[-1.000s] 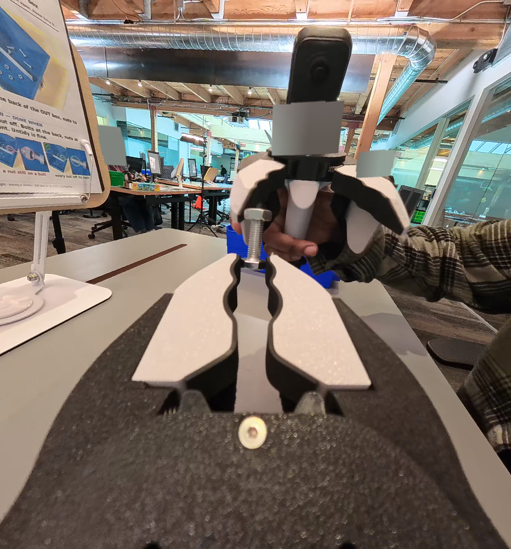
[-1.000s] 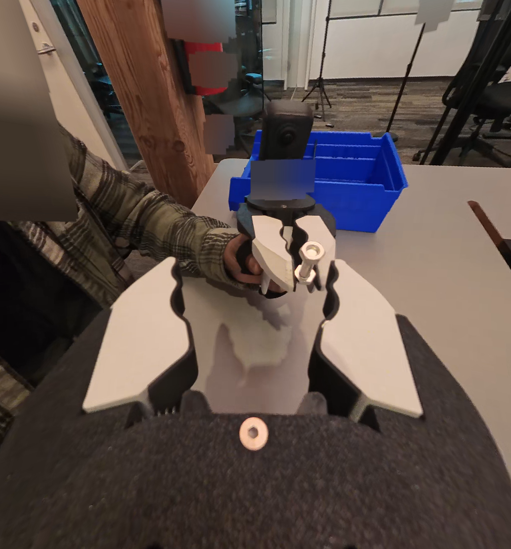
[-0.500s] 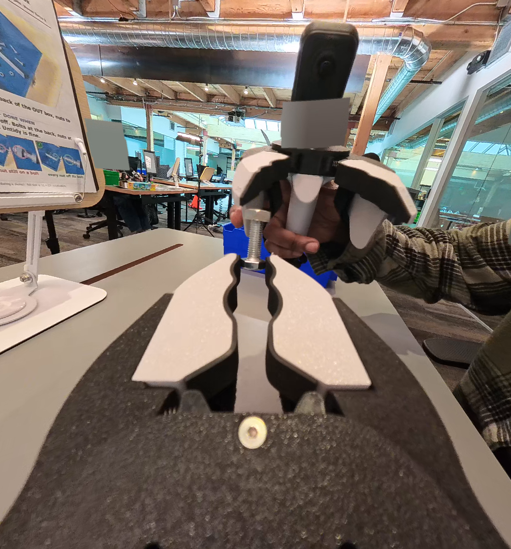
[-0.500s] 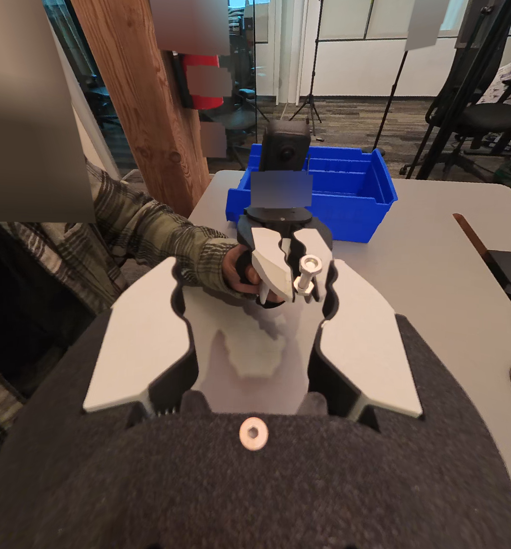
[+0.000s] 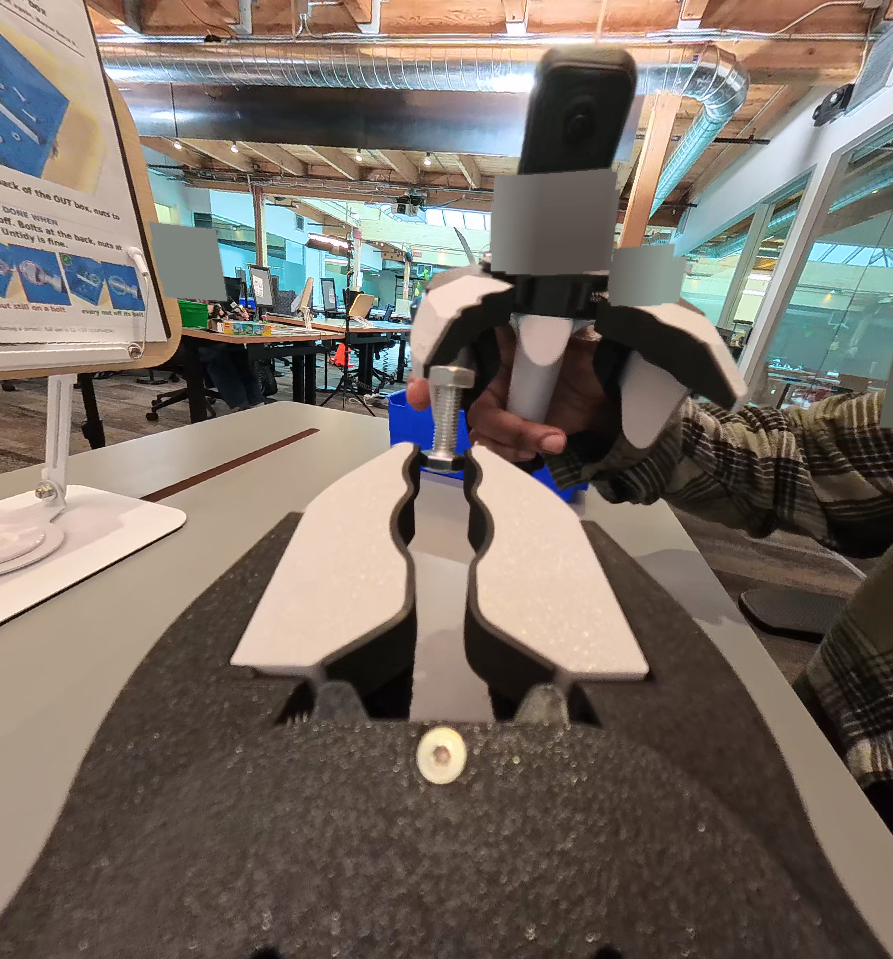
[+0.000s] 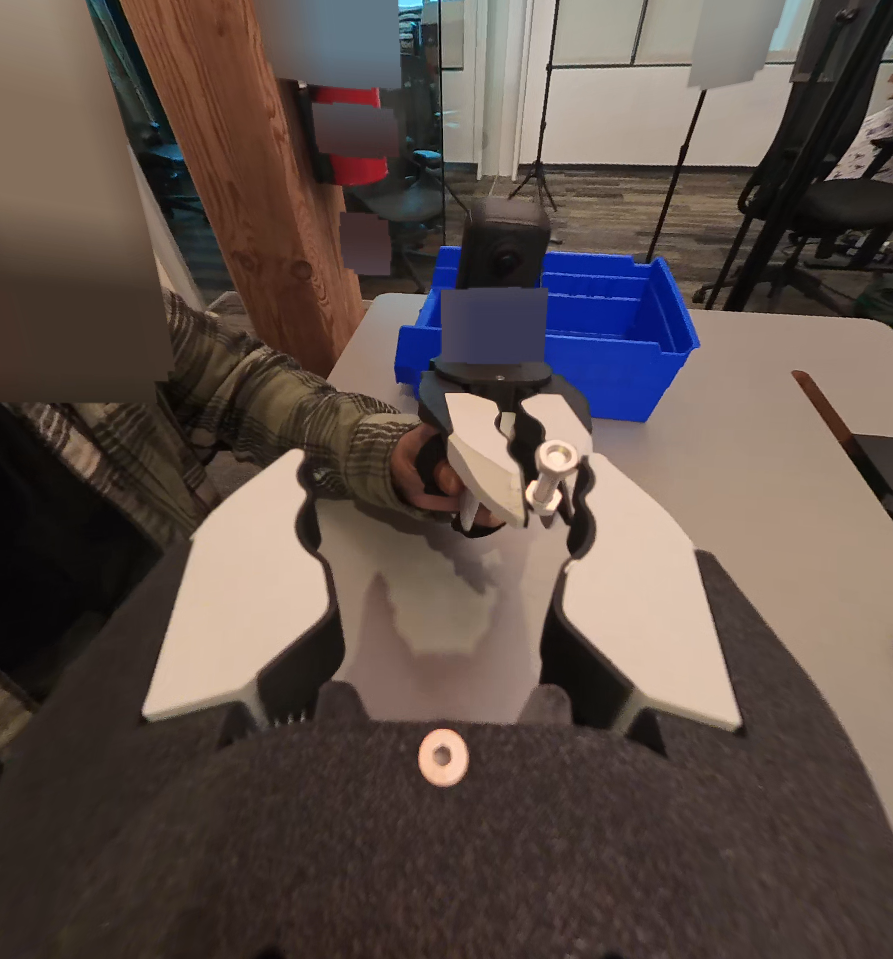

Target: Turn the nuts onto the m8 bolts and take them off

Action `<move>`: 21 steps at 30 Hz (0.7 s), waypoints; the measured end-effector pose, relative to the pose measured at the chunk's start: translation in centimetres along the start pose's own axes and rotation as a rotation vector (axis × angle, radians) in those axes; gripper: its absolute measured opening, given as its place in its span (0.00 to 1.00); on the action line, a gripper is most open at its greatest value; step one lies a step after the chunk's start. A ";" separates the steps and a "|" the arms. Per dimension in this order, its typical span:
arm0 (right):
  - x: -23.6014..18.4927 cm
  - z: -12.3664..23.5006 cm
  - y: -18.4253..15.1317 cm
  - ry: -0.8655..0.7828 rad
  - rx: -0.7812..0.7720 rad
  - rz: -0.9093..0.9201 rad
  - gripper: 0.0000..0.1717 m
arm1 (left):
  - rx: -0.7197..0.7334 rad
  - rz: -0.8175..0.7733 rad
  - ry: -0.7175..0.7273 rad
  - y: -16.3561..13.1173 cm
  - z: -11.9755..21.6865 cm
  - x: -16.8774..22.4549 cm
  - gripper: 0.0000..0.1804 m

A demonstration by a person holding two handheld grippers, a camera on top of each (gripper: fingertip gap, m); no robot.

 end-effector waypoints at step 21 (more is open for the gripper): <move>0.0 -0.1 0.4 -0.033 0.030 -0.039 0.54 | 0.004 0.005 -0.006 -0.1 -0.2 0.1 0.08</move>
Point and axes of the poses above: each gripper's, where its closed fingertips meet, z back along the fingers, y out of its top, x = y × z across the jaws, the point moved 1 cm from there along z, back along the fingers, and after that the axes turned 12 degrees about -y, right-handed, at the moved point
